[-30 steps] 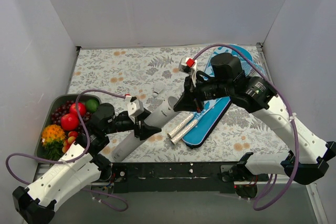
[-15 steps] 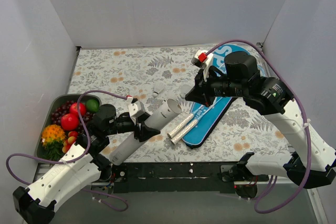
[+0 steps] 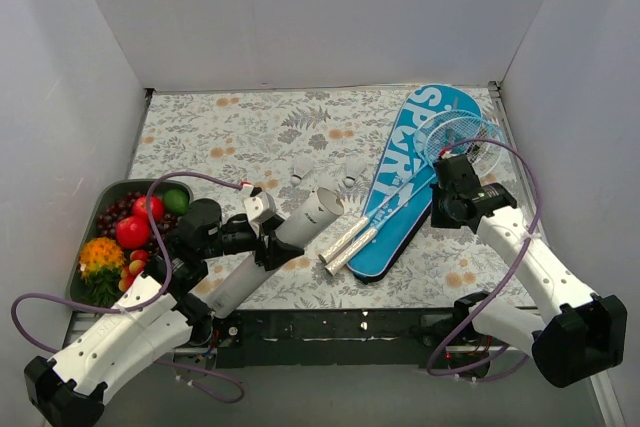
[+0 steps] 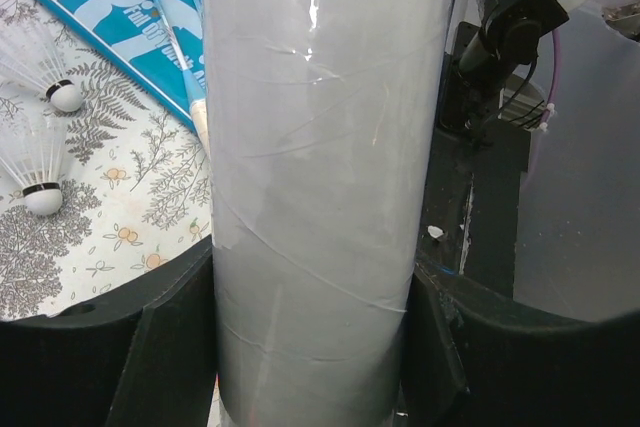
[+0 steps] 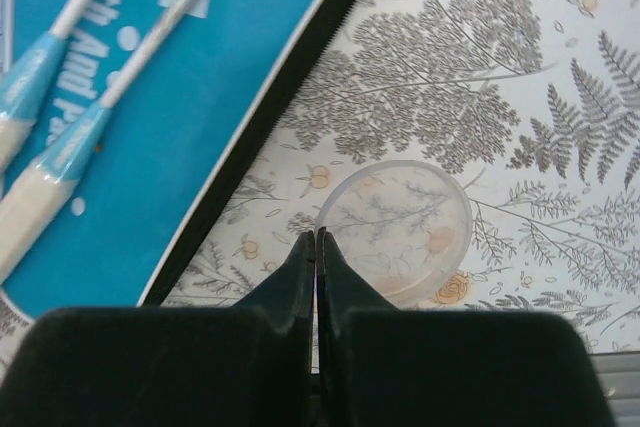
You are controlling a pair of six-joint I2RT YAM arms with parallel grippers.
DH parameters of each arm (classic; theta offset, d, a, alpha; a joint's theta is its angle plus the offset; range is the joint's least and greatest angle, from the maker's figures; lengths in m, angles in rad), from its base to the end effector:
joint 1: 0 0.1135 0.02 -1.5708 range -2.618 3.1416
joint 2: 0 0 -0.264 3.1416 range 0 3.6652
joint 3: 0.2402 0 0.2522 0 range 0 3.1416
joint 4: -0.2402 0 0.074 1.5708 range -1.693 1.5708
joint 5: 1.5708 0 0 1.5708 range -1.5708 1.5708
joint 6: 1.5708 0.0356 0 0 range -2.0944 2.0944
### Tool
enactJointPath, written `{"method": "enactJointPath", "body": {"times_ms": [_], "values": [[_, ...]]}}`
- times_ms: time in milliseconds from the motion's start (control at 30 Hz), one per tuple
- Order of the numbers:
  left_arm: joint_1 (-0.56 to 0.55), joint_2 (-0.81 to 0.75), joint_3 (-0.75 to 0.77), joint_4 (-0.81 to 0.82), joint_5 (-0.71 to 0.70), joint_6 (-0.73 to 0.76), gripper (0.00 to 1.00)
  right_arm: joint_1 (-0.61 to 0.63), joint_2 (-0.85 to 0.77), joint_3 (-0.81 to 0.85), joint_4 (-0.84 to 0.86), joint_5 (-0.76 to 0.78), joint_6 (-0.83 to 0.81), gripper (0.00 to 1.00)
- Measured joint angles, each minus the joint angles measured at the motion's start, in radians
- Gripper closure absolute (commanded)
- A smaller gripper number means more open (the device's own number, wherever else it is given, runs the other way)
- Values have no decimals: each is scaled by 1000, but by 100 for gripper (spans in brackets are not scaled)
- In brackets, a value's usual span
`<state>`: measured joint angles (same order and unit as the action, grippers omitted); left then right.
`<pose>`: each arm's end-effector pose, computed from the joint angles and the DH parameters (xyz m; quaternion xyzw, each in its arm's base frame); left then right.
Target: Pack up the badminton gear
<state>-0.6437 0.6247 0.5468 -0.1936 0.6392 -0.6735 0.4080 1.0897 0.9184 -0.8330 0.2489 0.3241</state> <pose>0.1101 -0.1091 0.2811 0.1788 0.7587 -0.5493 0.3010 0.1941 0.0743 0.2733 -0.0053 0.9533 -0.0120 0.3016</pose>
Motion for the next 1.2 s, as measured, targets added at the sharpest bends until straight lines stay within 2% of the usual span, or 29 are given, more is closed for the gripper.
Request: {"method": "enactJointPath", "body": {"times_ms": [300,500,700,733,833,1067,1200], "values": [[0,-16,7,-36,-13,-9,45,-152,-19,-212,199,56,108,99],[0,-25,9,-48,-14,-15,44,-167,26,-313,287,42,142,99],[0,-28,10,-70,-20,-18,44,-167,82,-328,343,36,149,99],[0,-29,10,-71,-22,-19,44,-167,87,-328,350,36,148,88],[0,-31,10,-76,-26,-19,44,-167,100,-328,364,35,151,72],[0,-32,10,-86,-30,-18,44,-167,102,-304,346,34,144,61],[0,-32,10,-86,-31,-16,44,-167,91,-203,293,2,119,58]]}}
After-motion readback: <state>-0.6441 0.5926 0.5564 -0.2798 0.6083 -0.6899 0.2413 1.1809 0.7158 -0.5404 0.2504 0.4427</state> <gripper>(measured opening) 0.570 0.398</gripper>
